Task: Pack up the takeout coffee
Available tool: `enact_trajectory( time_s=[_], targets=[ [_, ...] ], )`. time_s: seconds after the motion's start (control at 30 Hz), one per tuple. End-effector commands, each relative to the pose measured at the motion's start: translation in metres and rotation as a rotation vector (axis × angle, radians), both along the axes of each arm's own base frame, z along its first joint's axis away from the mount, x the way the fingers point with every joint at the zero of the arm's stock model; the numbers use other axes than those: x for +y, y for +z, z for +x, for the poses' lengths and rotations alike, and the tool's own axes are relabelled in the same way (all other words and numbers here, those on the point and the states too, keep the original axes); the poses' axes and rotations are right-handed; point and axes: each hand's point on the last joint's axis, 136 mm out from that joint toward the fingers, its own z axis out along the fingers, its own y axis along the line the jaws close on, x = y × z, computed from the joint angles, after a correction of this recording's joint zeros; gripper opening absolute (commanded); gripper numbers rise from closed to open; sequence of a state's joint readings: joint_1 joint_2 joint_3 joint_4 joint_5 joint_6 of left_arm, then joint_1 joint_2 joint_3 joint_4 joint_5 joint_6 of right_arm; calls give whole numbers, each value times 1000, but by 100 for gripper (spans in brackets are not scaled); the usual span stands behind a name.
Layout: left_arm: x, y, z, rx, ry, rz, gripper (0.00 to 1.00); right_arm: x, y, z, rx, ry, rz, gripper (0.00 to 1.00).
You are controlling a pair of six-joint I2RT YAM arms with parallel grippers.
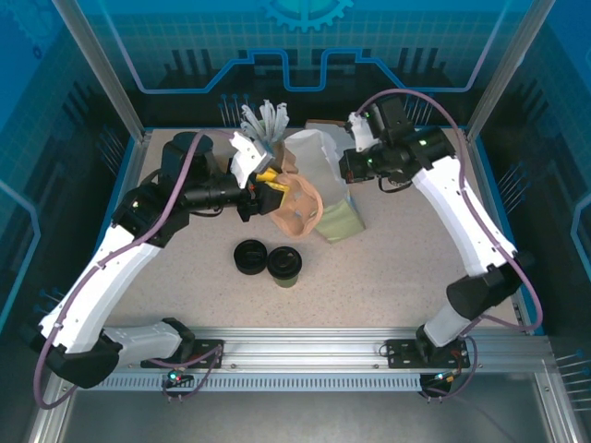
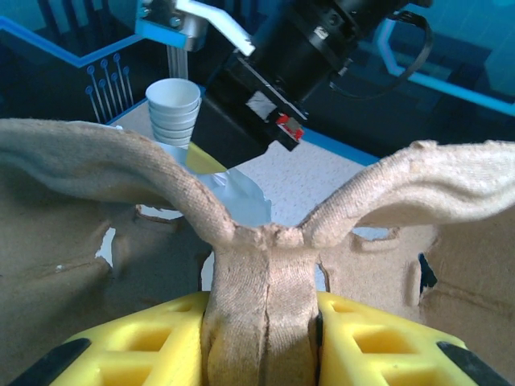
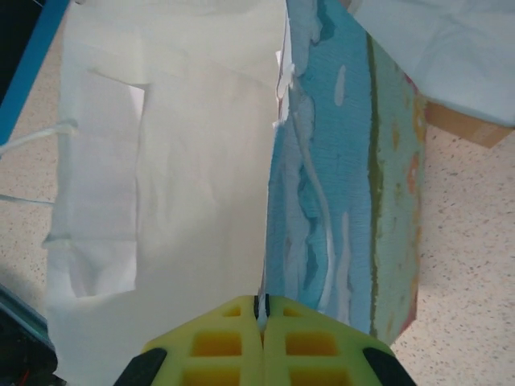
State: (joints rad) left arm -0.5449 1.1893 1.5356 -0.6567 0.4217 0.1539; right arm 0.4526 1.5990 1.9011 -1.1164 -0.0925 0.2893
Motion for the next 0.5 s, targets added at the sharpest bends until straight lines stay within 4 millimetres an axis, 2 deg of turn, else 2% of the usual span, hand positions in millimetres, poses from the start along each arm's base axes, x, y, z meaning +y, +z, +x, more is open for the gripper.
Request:
enact_trajectory(
  time_s=[0.0,0.17,0.47],
  targets=[
    [-10,21,-6,-6,-63,-72,35,-14,8,-22,-25,16,-35,0],
    [-22,19,-12,22,-136,-93,36,-26,11,-49,-19,15,-31,0],
    [-52,-4,-10,109,-226,-66,36,-48,4,-85,-41,3,-37,0]
  ],
)
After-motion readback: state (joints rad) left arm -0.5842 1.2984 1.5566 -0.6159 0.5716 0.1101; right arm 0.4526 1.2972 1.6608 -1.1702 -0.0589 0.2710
